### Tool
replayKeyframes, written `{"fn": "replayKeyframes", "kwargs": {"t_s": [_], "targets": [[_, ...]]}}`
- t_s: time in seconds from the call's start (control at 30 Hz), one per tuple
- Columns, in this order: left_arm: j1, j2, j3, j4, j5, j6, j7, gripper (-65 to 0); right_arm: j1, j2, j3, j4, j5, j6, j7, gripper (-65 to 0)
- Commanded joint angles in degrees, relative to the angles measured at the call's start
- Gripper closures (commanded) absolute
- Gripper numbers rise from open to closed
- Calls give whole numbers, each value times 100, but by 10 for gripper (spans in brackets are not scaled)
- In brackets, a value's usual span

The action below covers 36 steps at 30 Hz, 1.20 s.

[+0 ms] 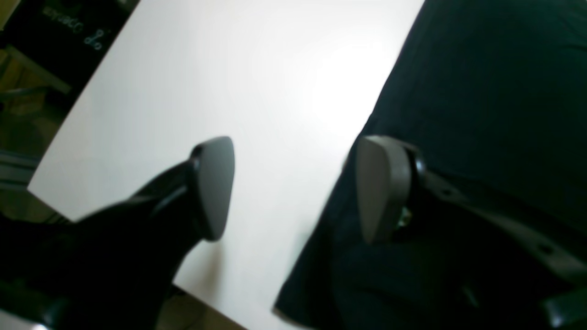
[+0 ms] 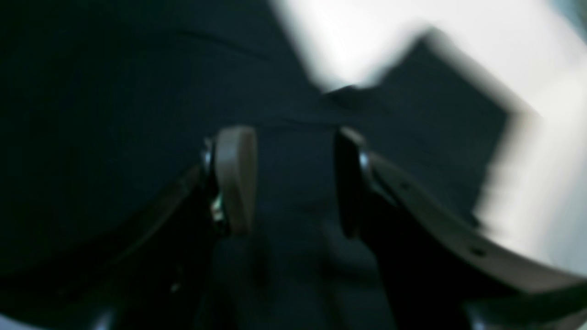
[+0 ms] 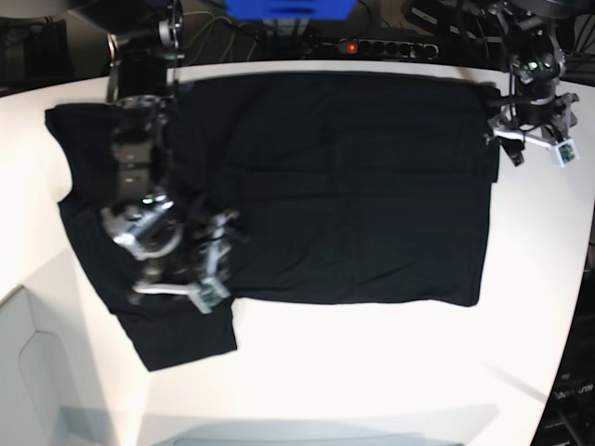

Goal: Fold the T-shirt properly

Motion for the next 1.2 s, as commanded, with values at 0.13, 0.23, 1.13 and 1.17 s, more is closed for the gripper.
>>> {"fn": "replayKeyframes", "kwargs": {"t_s": [0.13,0.23,1.13,1.17], "targets": [[241,-58,-5,-324,-51,29,-121,-404,-398,482,1087,639,53,-27,80,-298],[241,-49,3,-649,-60,29,-121,-404,-863,728,1649,666,53,-27,80,-298],[12,-111,786,-1510,2,29,-165,-404,-3000,992,3645,-328,62,-27,168,-298],[12,-111,786,-1528,2,29,-165,-404,-2982,992,3741,-433,62,-27,203,-298]]}}
